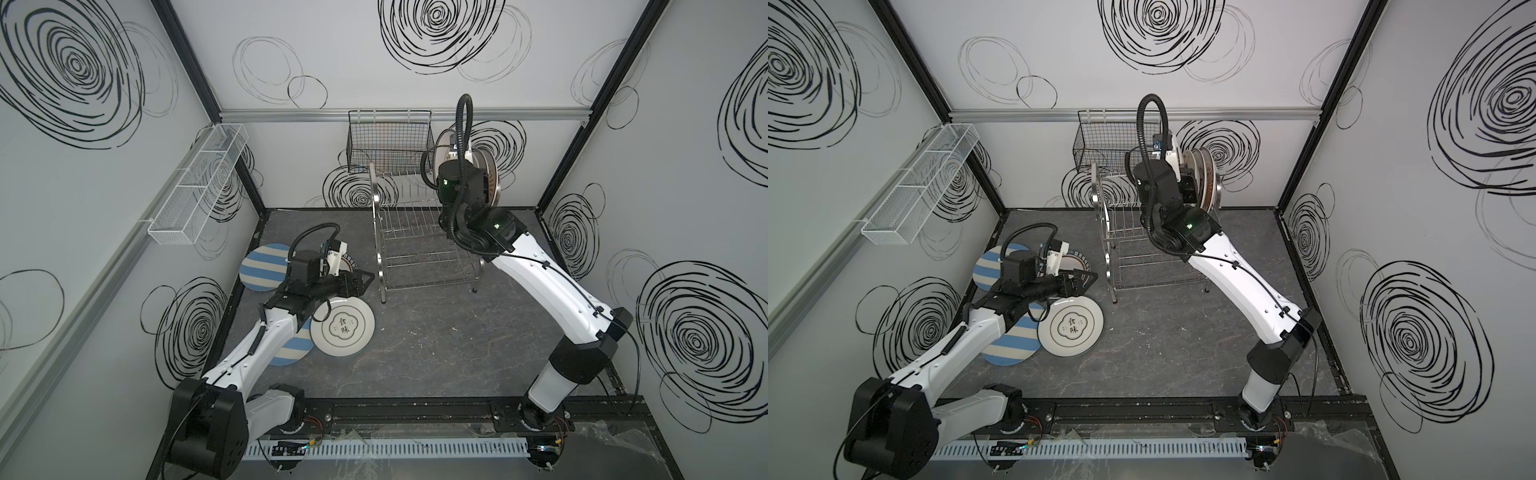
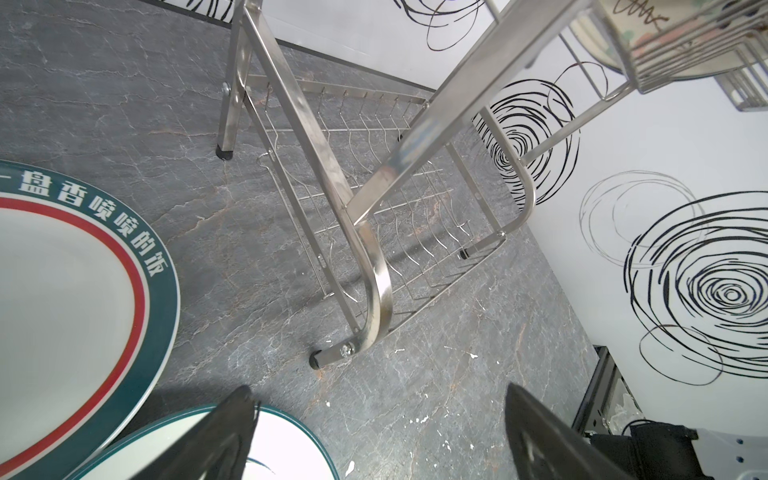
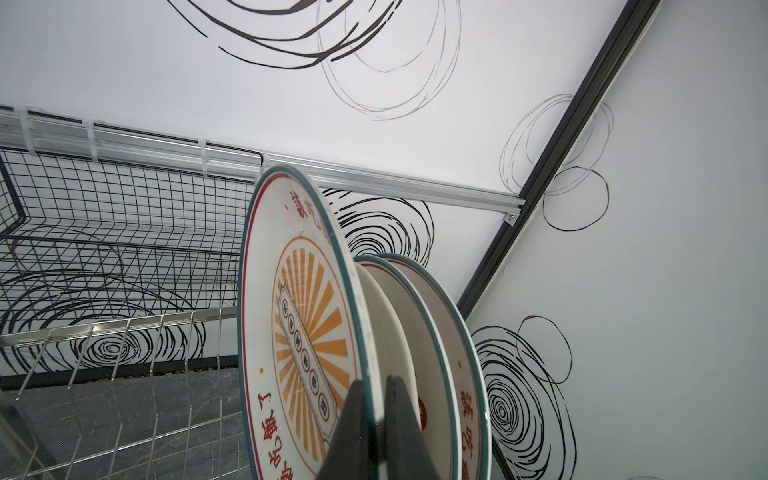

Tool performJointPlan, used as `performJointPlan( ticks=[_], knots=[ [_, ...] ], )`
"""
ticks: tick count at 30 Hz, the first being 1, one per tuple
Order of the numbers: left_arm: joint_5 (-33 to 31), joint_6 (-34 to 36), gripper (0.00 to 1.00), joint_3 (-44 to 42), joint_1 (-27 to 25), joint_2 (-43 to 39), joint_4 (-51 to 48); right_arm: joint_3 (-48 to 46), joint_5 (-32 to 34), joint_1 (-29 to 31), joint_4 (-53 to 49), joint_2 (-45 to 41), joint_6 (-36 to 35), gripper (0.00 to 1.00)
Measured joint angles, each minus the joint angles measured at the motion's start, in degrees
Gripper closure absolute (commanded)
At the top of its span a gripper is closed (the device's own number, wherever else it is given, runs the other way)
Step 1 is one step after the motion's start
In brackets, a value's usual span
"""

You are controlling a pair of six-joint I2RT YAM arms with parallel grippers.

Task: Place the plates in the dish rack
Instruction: 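Lower the sunburst plate into the rack slot beside the standing plates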

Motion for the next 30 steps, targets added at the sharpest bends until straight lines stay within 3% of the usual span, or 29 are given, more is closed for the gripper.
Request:
performJointPlan(
  ticks=[30],
  knots=[
    [0.0, 0.1, 0.04, 0.0, -0.9, 0.0, -0.3, -3.4, -0.8, -3.0, 1.4, 2.0, 2.3, 1.00]
  ],
)
